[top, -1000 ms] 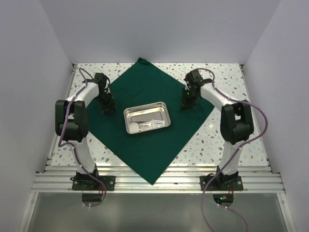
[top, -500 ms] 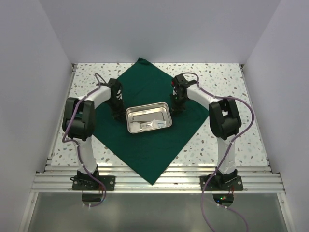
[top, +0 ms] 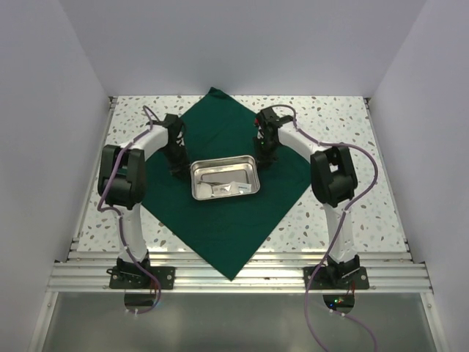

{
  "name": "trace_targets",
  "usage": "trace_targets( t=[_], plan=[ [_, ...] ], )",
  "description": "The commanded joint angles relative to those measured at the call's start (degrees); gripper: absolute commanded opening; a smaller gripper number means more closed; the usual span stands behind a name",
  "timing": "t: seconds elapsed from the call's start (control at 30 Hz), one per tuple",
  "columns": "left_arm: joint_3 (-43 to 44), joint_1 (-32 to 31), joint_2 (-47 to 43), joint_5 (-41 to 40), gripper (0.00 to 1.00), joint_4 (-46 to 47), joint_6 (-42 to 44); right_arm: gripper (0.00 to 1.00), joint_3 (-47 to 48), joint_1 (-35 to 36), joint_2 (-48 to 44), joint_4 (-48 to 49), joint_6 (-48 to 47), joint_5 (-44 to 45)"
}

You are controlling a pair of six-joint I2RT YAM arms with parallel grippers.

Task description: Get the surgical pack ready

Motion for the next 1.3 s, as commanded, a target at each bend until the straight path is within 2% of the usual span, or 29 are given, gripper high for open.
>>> trace_targets(
  t=[0.0, 0.2, 0.77, 0.93, 1.27],
  plan=[
    [2.47, 0.68, 0.13, 1.82, 0.32, 1.05, -2.47, 0.15, 4.61, 1.84, 1.11, 0.5, 0.76, -4.52],
    [2.38, 2.96, 0.04, 2.61, 0.32, 1.75, -2.65, 0.15, 9.0, 2.54, 3.48, -0.29, 1.11, -5.49],
    [11.52, 3.05, 4.52, 5.25, 0.32, 0.52, -3.62, 0.15, 18.32, 3.51, 8.41, -2.13, 1.99, -6.54],
    [12.05, 3.05, 5.31, 5.43, 0.32, 0.52, -3.79, 0.15, 22.62, 3.51, 10.69, -3.36, 2.52, -6.37],
    [11.08, 3.84, 4.96, 5.25, 0.32, 0.79, -3.71, 0.15, 25.09, 3.59, 12.28, -2.83, 2.96, -7.25]
  ],
)
